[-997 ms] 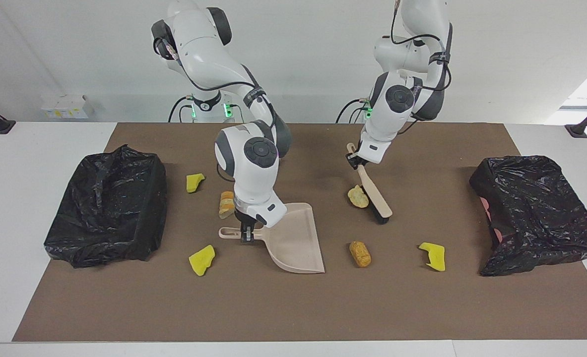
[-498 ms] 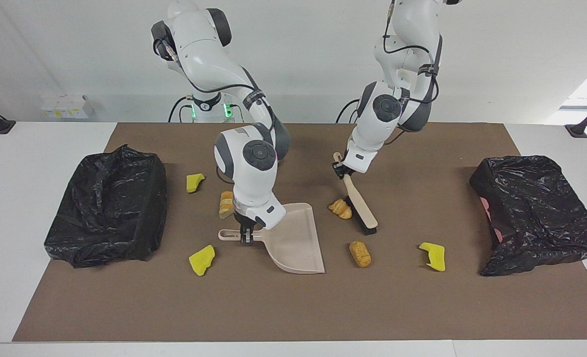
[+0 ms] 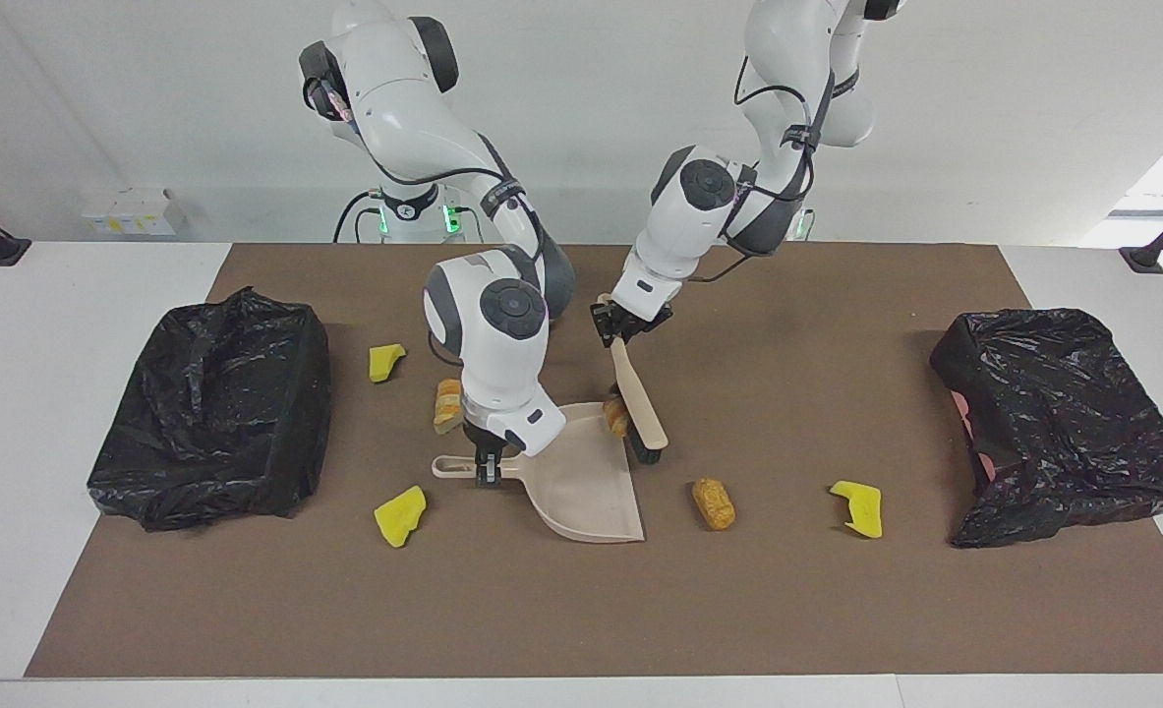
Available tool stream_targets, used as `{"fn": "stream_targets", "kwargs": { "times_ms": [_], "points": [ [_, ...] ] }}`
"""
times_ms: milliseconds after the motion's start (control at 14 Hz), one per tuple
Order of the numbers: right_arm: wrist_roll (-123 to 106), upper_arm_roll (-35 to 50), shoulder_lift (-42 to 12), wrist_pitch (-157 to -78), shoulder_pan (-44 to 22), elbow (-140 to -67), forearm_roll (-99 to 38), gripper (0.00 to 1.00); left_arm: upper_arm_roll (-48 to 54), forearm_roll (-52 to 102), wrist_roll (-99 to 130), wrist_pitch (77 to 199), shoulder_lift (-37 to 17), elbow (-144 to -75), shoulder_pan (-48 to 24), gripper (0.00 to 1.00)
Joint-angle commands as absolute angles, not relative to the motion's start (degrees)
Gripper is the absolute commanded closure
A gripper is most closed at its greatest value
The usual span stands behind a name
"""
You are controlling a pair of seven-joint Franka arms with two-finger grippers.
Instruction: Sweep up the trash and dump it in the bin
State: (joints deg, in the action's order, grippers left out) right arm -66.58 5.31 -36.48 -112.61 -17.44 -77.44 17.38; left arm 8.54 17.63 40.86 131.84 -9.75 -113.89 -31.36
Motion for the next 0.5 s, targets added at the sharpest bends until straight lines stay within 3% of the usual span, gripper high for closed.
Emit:
{"fn": "stream_targets", "kwargs": {
  "times_ms": [0,427],
  "points": [
    [-68.03,5.89,-36.39,-114.70,-16.26,-79.01,17.31,1.00,8.00,18.55,42.45,132.63,-11.60,-109.96,-31.38,1.00],
    [-67.94,5.89,-36.39,-114.70,-16.17,-79.01,17.31,1.00,7.03,12.77,42.89,122.73,-10.72,-106.98,-24.37,1.00]
  ]
}}
